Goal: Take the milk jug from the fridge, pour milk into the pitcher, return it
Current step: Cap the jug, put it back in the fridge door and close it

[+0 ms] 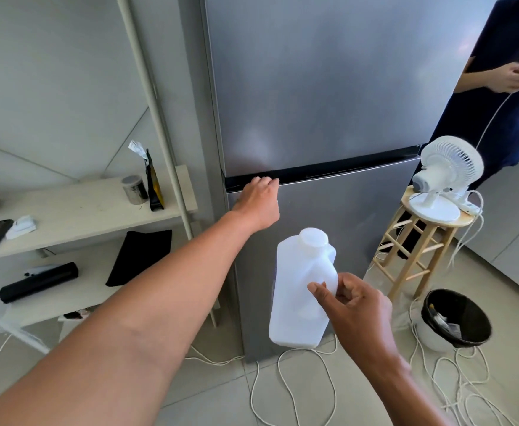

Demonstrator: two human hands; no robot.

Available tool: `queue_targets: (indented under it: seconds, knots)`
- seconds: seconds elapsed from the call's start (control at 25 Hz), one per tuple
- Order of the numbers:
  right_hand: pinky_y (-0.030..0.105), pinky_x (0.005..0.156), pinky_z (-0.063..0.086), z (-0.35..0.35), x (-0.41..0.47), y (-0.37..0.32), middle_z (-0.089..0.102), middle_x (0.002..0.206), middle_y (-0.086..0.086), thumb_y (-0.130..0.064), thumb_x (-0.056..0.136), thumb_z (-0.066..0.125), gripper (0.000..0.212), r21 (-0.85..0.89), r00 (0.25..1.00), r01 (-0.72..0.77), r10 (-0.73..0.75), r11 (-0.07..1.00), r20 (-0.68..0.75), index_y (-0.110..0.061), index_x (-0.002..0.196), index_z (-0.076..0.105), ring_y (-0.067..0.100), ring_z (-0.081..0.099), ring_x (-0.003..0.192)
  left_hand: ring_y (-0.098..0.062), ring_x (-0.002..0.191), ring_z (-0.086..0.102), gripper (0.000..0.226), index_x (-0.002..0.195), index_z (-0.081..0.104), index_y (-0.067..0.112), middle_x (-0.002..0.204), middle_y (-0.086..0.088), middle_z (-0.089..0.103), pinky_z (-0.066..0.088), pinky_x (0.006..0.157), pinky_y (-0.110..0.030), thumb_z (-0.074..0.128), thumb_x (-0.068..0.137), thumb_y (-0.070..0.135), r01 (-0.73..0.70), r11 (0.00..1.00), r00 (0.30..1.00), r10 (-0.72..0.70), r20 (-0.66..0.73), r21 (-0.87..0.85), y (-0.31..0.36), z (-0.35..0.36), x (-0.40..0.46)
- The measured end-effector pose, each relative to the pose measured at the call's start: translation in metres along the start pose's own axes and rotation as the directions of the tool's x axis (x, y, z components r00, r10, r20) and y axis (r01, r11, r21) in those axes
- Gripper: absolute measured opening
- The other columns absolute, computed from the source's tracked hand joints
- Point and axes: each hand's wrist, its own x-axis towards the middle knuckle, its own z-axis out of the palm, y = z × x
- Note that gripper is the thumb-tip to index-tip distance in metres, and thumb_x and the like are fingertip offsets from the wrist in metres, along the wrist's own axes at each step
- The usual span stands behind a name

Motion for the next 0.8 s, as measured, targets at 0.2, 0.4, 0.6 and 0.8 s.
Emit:
queue_targets:
  seconds: [0.2, 0.4, 0.6, 0.8]
  knots:
    - [0.028, 0.054, 0.039, -0.004, -0.003, 0.001, 0.062, 0.070, 0.019, -0.038, 0.084, 0.082, 0.042, 0.017, 1.000, -0.024, 0.024, 1.000, -0.020, -0.005, 0.070, 0.061, 0.014, 0.044, 0.058, -0.036, 0.112, 0.053, 0.032, 0.118, 0.064, 0.007, 0.120, -0.013, 0.062, 0.042, 0.094, -0.041, 0.058, 0.086, 0.009, 0.051, 0.998, 0.996, -0.053, -0.072, -0.032, 0.003, 0.007, 0.005]
    - [0.028, 0.056, 0.041, -0.009, -0.011, 0.007, 0.066, 0.073, 0.017, -0.042, 0.083, 0.081, 0.041, 0.010, 0.998, -0.039, 0.040, 0.999, -0.039, -0.006, 0.072, 0.063, 0.018, 0.050, 0.059, -0.036, 0.112, 0.053, 0.030, 0.114, 0.066, 0.005, 0.121, -0.014, 0.063, 0.043, 0.094, -0.041, 0.056, 0.085, 0.004, 0.051, 0.998, 0.998, -0.053, -0.045, -0.047, 0.004, 0.001, 0.001]
    - [0.029, 0.057, 0.041, -0.017, -0.015, 0.013, 0.066, 0.074, 0.021, -0.042, 0.083, 0.081, 0.042, 0.005, 0.997, -0.054, 0.054, 0.999, -0.061, -0.005, 0.073, 0.063, 0.020, 0.048, 0.060, -0.036, 0.112, 0.051, 0.049, 0.126, 0.065, 0.004, 0.121, -0.014, 0.065, 0.045, 0.095, -0.042, 0.052, 0.081, -0.007, 0.003, 0.997, 0.998, -0.009, -0.067, -0.080, 0.018, -0.006, -0.023]
    - [0.033, 0.062, 0.050, -0.038, -0.033, 0.018, 0.073, 0.077, 0.014, -0.037, 0.083, 0.083, 0.033, -0.007, 0.991, -0.095, 0.094, 0.995, -0.100, -0.009, 0.076, 0.069, 0.035, 0.067, 0.075, -0.035, 0.108, 0.054, 0.035, 0.102, 0.064, 0.000, 0.111, -0.011, 0.068, 0.047, 0.086, -0.035, 0.046, 0.076, -0.014, -0.217, 0.965, 0.972, 0.200, -0.120, -0.147, 0.055, -0.026, -0.081]
